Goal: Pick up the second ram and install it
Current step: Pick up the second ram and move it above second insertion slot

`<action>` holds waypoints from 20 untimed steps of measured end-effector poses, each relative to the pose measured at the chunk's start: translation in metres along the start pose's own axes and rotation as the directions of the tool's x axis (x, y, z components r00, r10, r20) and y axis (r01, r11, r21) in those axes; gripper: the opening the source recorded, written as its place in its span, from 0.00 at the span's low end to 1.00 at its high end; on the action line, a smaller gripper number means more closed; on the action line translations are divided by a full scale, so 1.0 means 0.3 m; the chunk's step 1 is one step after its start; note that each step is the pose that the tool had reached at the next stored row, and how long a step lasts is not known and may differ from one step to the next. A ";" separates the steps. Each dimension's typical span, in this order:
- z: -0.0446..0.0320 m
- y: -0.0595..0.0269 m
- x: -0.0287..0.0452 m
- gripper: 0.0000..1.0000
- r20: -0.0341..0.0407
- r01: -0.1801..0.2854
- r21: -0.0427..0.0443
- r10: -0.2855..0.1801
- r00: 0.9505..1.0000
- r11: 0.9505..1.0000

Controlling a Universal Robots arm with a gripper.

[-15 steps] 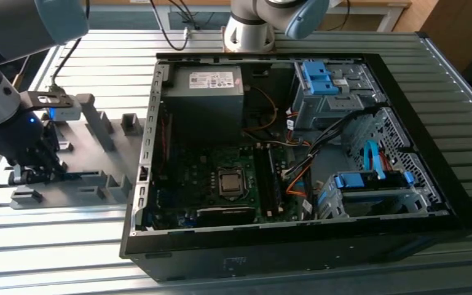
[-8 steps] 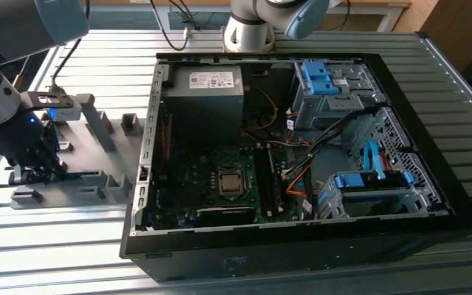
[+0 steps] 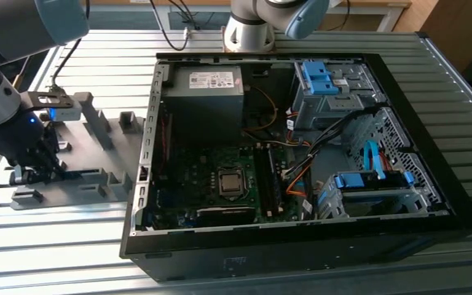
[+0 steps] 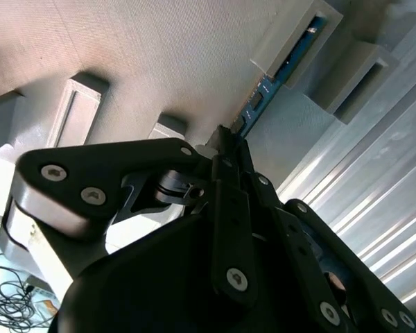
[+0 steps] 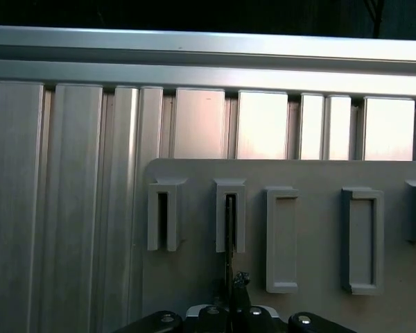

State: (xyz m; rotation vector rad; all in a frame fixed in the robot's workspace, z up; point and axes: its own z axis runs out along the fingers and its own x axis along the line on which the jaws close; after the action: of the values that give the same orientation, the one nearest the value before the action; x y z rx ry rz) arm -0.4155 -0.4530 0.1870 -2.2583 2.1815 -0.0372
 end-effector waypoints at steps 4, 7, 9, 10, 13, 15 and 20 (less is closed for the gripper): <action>0.000 0.000 0.000 0.14 0.000 0.000 0.000 0.000 1.000 1.000; 0.000 0.000 0.000 0.14 0.000 0.000 0.000 0.000 1.000 1.000; 0.000 0.000 0.000 0.14 0.000 -0.001 0.000 0.001 1.000 1.000; 0.000 0.000 0.000 0.14 0.000 -0.005 0.000 0.005 1.000 1.000; 0.001 0.000 0.000 0.14 -0.002 -0.039 0.000 0.039 0.999 0.999; 0.001 0.000 0.000 0.14 -0.004 -0.067 0.000 0.067 0.998 0.998; 0.001 0.000 0.000 0.14 -0.005 -0.092 0.000 0.092 0.996 0.996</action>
State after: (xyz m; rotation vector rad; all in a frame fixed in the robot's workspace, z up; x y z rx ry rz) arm -0.4155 -0.4530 0.1866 -2.1571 2.2855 -0.0418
